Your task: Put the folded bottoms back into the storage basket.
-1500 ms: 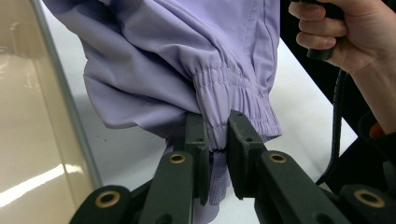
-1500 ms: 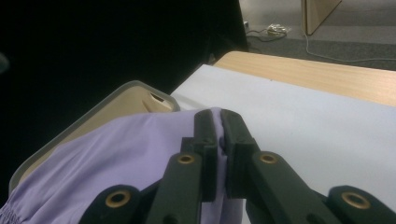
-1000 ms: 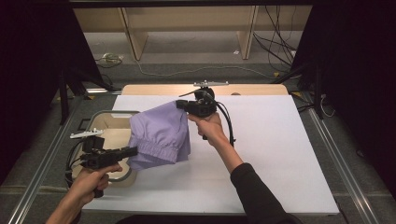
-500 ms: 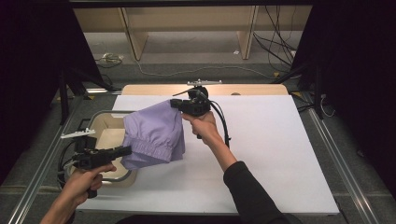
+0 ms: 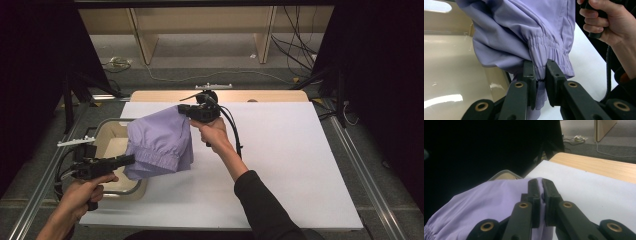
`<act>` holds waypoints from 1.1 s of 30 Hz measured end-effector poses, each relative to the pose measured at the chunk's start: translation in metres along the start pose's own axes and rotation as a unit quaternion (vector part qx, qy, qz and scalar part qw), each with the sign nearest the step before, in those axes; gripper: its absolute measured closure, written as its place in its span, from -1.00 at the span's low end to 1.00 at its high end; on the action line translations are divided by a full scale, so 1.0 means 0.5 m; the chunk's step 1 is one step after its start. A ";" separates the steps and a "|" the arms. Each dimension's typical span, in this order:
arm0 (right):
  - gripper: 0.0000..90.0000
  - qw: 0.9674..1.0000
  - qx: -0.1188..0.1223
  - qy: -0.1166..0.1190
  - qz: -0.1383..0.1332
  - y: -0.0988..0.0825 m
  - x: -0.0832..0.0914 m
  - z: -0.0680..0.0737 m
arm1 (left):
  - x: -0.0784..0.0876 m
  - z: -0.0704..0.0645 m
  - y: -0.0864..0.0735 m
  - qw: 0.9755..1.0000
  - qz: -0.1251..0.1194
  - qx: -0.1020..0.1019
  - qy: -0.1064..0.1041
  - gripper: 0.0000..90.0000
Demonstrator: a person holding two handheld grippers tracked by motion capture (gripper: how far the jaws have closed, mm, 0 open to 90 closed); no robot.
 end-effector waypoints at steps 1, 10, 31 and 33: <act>0.92 1.000 0.002 -0.001 0.002 0.005 -0.005 0.004 | 0.001 0.001 0.000 1.000 0.000 0.000 0.001 0.77; 0.92 1.000 0.004 -0.002 0.005 0.020 -0.023 0.017 | 0.014 0.013 0.003 1.000 -0.005 0.008 0.003 0.77; 0.92 1.000 0.012 -0.004 0.026 0.057 -0.085 0.057 | 0.057 0.062 0.006 0.999 -0.014 0.033 0.010 0.77; 0.92 1.000 0.011 -0.003 0.028 0.060 -0.091 0.060 | 0.058 0.065 0.005 0.999 -0.014 0.034 0.015 0.77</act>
Point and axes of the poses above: each handheld gripper's, and its own axes: x roughly backward along the jaws, y roughly out of its top, z roughly to its left, the point moved 1 cm from there along -x, roughly forward along the jaws, and after that the axes turned 15 degrees about z, right-handed, at the moved point
